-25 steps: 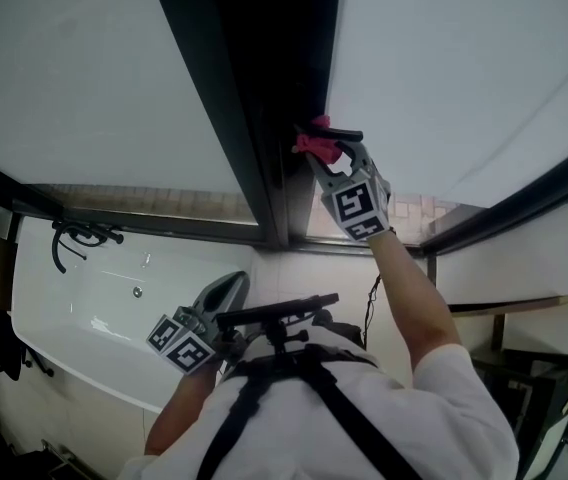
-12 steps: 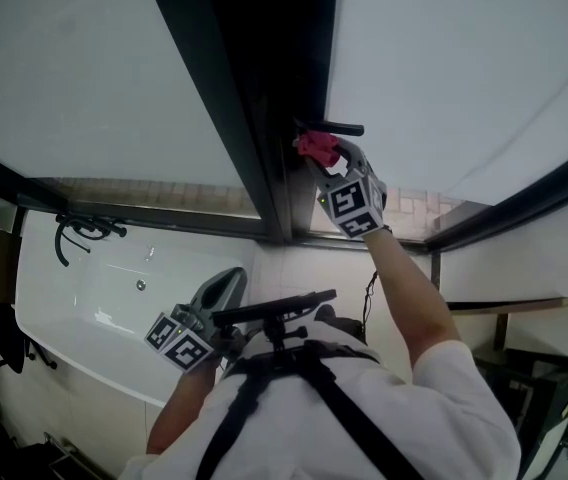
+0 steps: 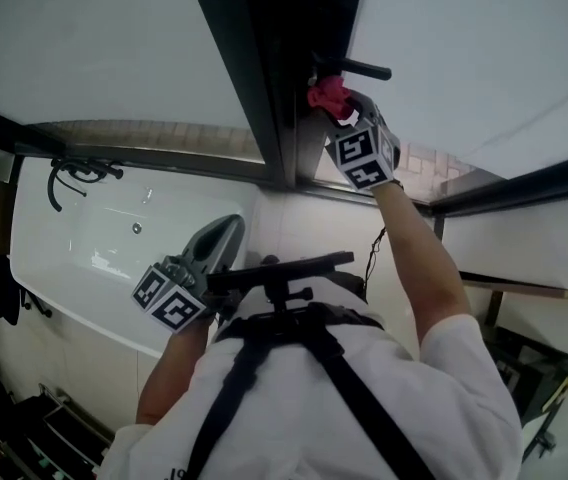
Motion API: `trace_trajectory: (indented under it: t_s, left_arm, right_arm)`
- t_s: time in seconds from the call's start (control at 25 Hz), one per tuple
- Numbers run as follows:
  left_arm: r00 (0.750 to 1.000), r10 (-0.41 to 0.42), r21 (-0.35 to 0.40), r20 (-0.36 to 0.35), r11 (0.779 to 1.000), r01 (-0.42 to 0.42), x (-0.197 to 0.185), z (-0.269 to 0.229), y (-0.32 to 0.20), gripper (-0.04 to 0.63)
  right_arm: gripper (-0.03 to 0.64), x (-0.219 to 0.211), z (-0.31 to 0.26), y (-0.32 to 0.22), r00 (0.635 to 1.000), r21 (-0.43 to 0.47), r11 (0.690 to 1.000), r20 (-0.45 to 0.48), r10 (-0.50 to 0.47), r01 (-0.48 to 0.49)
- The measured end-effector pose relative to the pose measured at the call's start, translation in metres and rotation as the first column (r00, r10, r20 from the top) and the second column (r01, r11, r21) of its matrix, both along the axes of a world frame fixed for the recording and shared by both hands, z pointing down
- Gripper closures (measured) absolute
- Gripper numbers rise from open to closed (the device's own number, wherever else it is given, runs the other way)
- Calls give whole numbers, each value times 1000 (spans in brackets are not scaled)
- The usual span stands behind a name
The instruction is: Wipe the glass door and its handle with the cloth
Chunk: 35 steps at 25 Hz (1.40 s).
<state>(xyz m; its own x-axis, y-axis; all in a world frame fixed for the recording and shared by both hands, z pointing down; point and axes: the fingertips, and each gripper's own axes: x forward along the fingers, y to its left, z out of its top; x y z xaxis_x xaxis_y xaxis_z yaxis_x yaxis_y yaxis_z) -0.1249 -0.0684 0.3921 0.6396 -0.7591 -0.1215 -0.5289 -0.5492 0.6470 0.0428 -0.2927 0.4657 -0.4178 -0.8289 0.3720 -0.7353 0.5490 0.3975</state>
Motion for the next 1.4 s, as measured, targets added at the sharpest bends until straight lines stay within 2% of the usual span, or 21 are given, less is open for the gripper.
trace_trajectory:
  t_s: [0.96,1.4]
  left_arm:
    - [999,-43,-10,-17,999,42,-15,6,12,594]
    - [997,-81,-27,-3,996,81,-31,6,15,594]
  right_arm:
    - [446,-21,70,-5,984,-182,983,-178,-1,-32]
    - [446,-19,113,0,976,-318,945,-220,-3,-69]
